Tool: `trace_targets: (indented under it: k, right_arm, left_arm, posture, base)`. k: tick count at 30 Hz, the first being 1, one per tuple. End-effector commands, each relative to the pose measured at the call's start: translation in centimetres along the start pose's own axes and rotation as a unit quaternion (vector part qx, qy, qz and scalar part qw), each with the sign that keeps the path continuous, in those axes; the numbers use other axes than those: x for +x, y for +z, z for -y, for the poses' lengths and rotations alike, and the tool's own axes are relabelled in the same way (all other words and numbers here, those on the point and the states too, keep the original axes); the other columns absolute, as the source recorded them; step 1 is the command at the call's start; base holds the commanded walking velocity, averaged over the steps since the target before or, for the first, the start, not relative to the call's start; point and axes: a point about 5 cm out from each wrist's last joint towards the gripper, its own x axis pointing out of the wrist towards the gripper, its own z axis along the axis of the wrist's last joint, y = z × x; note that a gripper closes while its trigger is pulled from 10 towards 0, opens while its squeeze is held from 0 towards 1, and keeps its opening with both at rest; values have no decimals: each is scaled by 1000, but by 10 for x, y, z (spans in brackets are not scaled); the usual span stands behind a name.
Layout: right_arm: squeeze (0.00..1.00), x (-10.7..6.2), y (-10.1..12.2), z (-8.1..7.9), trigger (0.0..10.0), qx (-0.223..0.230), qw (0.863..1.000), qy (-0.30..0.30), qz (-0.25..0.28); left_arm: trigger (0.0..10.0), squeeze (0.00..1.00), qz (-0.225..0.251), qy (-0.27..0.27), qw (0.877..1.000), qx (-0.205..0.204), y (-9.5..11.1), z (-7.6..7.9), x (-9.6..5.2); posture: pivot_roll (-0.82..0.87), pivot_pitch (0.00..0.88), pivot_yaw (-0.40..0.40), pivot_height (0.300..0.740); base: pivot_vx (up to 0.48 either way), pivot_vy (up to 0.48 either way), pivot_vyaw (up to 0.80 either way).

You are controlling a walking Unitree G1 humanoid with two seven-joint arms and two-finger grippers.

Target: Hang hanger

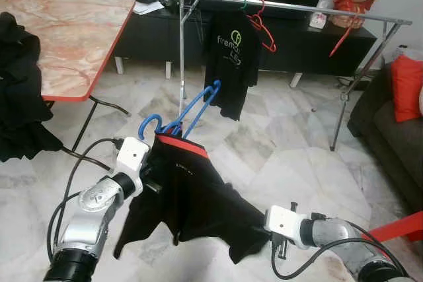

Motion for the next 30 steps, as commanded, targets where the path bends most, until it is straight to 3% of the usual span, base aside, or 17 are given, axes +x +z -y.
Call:
trace_targets:
  k: [1,2,3,4,5,8,9,10,19,23,30]
  right_arm:
    - [0,-6,-9,2,0,13,1000,-15,-22]
    - [0,-6,-9,2,0,14,999,-18,-24]
    - [0,-6,-10,4,6627,16,999,-24,-28]
    - [0,-6,-10,4,6627,16,999,-24,-28]
    - [0,-6,-11,5,10000,18,999,-30,-33]
    - [0,-10,-13,11,10000,19,998,-35,-44]
    - [741,-12,-13,12,10000,17,998,-32,-46]
    - [1000,-13,-14,13,10000,18,998,-28,-48]
    - [1000,-20,-9,14,10000,-20,998,34,-51]
    - [1000,-27,-9,14,10000,-36,995,66,-60]
    - [1000,-40,-4,24,10000,-61,994,66,-58]
  left_arm:
    - [10000,0,40,-35,999,7,20,10,7]
    - [10000,0,39,-46,998,10,20,13,8]
    - [10000,0,33,-62,997,19,20,17,9]
    - [10000,0,33,-62,997,19,20,17,9]
    - [10000,0,23,-78,996,32,18,21,9]
    - [10000,0,-36,-130,984,117,4,29,7]
    - [10000,0,-44,-133,982,125,2,29,6]
    - [10000,0,-48,-132,982,126,2,28,6]
    - [10000,0,-85,-121,974,170,-8,21,5]
    - [10000,0,-87,-89,976,177,-9,16,7]
    - [10000,0,-103,-126,969,188,-14,19,5]
  posture:
    - [-20,0,-132,740]
    - [-21,0,-131,740]
    - [-22,0,-130,740]
    - [-22,0,-130,740]
    - [-22,0,-129,740]
    - [-21,0,-127,740]
    - [-25,0,-125,740]
    - [-25,0,-125,740]
    - [-27,0,-127,740]
    - [-28,0,-127,740]
    - [-35,0,-127,740]
  base:
    - [0,0,0]
    - [0,0,0]
    - [0,0,0]
    - [0,0,0]
    - [0,0,0]
    - [0,0,0]
    - [0,0,0]
    - [0,0,0]
    - [0,0,0]
    - [0,0,0]
    - [0,0,0]
